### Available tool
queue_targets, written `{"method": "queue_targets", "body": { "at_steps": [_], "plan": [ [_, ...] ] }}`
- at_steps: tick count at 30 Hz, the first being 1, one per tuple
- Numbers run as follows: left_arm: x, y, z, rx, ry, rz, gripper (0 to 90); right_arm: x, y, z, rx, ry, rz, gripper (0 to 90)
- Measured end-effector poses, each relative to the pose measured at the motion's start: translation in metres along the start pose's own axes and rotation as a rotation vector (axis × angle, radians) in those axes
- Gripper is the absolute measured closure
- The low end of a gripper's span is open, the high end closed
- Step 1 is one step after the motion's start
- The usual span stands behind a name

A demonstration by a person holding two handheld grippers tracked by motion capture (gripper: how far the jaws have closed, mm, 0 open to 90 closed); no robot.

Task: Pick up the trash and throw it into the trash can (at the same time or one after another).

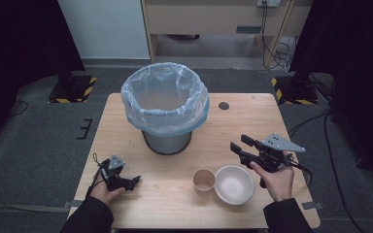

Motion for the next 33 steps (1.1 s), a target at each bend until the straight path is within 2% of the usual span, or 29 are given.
{"method": "queue_targets", "body": {
  "at_steps": [3,4,5,6,8,11,12,13,17,21,22,24,25,33],
  "plan": [
    [0.0,0.0,0.0,0.0,0.0,0.0,0.0,0.001,-0.011,0.021,0.008,0.07,0.02,46.9],
    [0.0,0.0,0.0,0.0,0.0,0.0,0.0,0.002,-0.019,0.034,-0.004,0.111,0.036,47.1],
    [0.0,0.0,0.0,0.0,0.0,0.0,0.0,0.002,-0.019,0.034,-0.004,0.111,0.036,47.1],
    [0.0,0.0,0.0,0.0,0.0,0.001,0.0,0.002,-0.026,0.048,-0.018,0.15,0.054,47.6],
    [0.0,0.0,0.0,0.0,0.0,0.001,0.0,0.002,-0.028,0.053,-0.019,0.171,0.057,47.9],
    [0.0,0.0,0.0,-0.002,0.0,0.002,0.0,-0.001,-0.036,0.07,-0.024,0.251,0.058,48.8],
    [0.0,0.0,0.0,-0.001,0.0,0.002,0.0,-0.005,-0.037,0.078,-0.028,0.297,0.054,49.9],
    [0.0,0.0,0.0,-0.002,0.0,0.002,0.0,-0.005,-0.037,0.078,-0.028,0.297,0.054,49.9],
    [0.0,0.0,0.0,-0.002,0.0,0.002,0.0,-0.009,-0.038,0.09,-0.01,0.374,0.036,52.3],
    [0.0,0.0,0.0,-0.002,0.0,0.002,0.0,-0.011,-0.041,0.097,-0.021,0.432,0.028,53.9],
    [0.0,0.0,0.0,-0.002,0.0,0.002,0.0,-0.011,-0.044,0.101,-0.027,0.461,0.026,55.3],
    [0.0,0.0,0.0,-0.002,0.0,0.003,0.0,-0.011,-0.045,0.102,-0.028,0.468,0.027,55.9],
    [0.0,0.0,0.0,-0.002,0.0,0.002,0.0,-0.011,-0.046,0.105,-0.038,0.493,0.023,57.1],
    [0.0,0.0,0.0,-0.002,0.0,0.003,0.0,-0.012,-0.048,0.113,-0.048,0.576,0.002,65.6]
  ]
}}
Point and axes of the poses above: each handheld gripper's, and its own axes: x roughly backward along the jaws, z roughly out of its underside, y roughly to its left, the point moved 3 cm from there along -x, roughly forward along the jaws, and after that the axes turned 11 degrees about z, right-handed, at the moved point
